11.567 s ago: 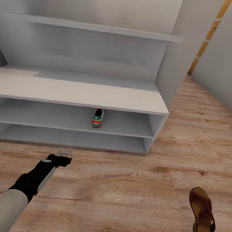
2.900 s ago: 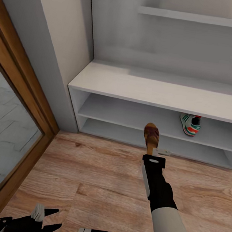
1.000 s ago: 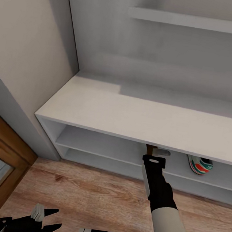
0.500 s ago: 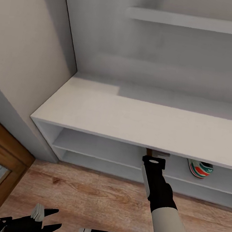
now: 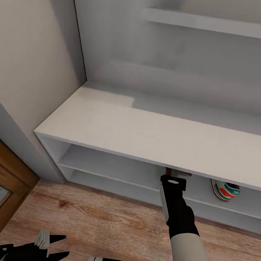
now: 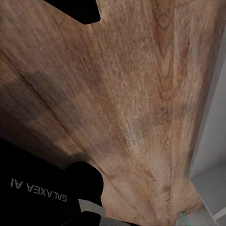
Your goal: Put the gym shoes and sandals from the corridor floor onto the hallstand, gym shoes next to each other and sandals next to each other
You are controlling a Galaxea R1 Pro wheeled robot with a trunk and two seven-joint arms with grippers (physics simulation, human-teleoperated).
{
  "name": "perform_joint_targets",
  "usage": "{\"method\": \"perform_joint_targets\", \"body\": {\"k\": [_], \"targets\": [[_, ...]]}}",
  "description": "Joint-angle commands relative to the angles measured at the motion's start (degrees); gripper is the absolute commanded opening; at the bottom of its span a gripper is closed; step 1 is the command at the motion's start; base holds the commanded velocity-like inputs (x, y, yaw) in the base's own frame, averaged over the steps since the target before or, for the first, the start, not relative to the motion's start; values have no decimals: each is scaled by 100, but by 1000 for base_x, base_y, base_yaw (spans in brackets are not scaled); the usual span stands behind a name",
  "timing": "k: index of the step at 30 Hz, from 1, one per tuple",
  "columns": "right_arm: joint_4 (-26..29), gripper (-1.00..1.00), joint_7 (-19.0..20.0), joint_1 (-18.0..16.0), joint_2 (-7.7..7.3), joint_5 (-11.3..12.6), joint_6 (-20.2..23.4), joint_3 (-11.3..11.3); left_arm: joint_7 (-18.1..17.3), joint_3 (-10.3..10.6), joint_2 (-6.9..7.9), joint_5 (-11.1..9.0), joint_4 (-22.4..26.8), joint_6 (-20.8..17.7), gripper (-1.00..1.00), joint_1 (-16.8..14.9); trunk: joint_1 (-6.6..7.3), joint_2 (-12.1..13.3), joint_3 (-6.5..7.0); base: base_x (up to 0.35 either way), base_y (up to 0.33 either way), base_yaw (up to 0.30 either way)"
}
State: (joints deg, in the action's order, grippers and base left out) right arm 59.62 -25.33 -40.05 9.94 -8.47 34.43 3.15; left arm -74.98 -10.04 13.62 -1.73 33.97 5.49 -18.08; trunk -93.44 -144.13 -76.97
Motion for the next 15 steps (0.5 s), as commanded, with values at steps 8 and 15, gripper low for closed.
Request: {"method": "perform_joint_targets", "body": {"k": [8,15], "targets": [[8,100,19,-2,5,-58,47,10,-16,-19,0,-3,-5,57,100,-3,1,-2,-4,0,0,0],[6,100,19,-2,5,-58,47,10,-24,-31,4,0,-5,57,100,-3,1,-2,-4,0,0,0]]}}
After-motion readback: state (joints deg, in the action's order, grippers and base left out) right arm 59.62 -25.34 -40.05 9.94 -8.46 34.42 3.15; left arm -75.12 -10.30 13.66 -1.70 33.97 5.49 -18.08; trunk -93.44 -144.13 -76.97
